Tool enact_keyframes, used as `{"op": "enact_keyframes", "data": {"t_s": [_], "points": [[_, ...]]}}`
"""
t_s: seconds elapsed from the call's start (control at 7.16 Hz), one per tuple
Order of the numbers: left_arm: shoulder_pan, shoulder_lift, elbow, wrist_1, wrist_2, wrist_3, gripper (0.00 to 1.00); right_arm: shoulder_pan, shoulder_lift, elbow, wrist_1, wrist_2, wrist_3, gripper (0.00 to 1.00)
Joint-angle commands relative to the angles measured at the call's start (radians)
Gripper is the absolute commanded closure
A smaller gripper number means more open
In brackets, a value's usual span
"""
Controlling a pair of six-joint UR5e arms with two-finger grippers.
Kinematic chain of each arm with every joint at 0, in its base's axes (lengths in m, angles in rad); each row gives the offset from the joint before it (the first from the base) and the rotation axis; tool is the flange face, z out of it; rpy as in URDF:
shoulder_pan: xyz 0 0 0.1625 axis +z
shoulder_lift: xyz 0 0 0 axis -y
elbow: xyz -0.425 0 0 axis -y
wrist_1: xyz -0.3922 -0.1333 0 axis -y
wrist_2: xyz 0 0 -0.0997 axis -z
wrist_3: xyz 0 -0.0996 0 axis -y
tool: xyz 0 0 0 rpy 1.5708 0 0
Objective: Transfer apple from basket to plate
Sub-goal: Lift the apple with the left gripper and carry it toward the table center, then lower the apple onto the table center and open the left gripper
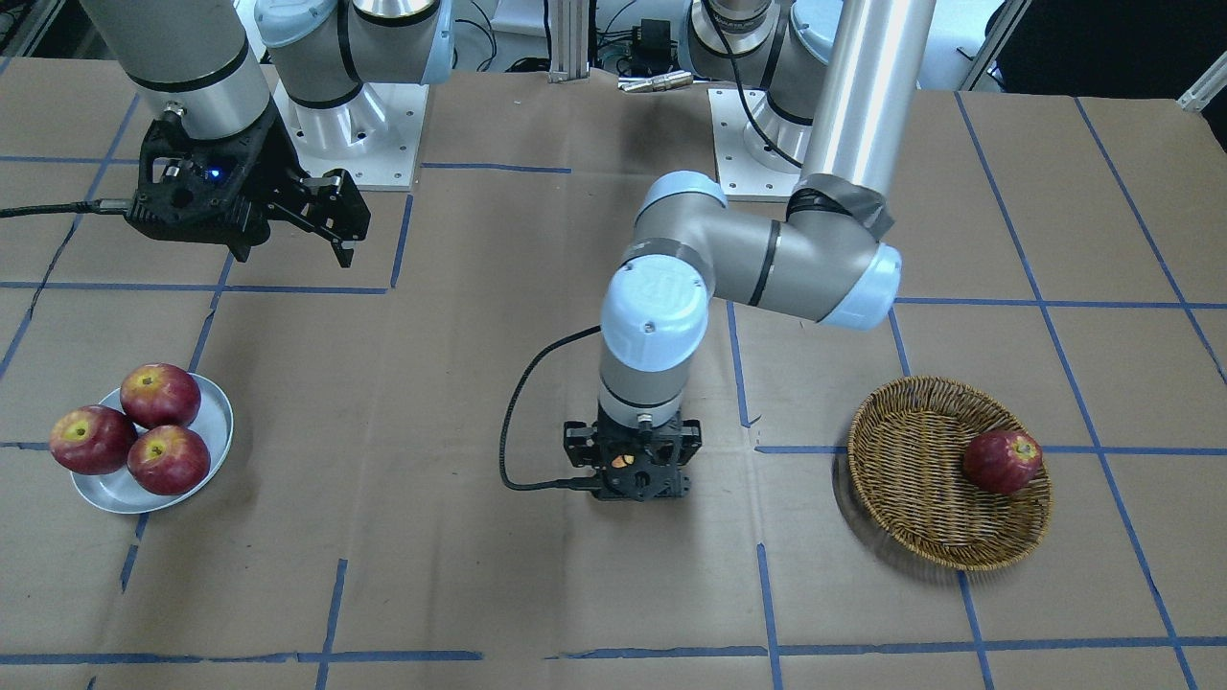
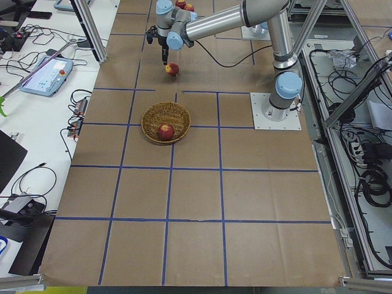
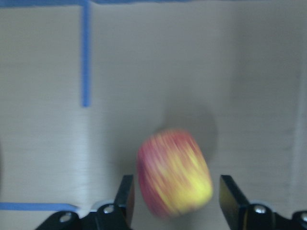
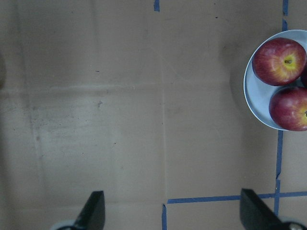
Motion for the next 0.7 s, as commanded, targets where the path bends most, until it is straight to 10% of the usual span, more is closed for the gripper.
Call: {"op": "enact_keyframes", "data": {"t_s": [0.0, 0.56], "points": [[-0.063, -0.035, 0.021, 0.001, -0.002, -0.056, 0.35, -0.001, 0.001, 0.001, 0.001, 0.0, -0.005, 0.0], [-0.049, -0.004, 0.03, 0.0, 0.006, -0.038, 0.25, -0.001, 0.0, -0.001, 0.001, 0.0, -0.002, 0.0]]}}
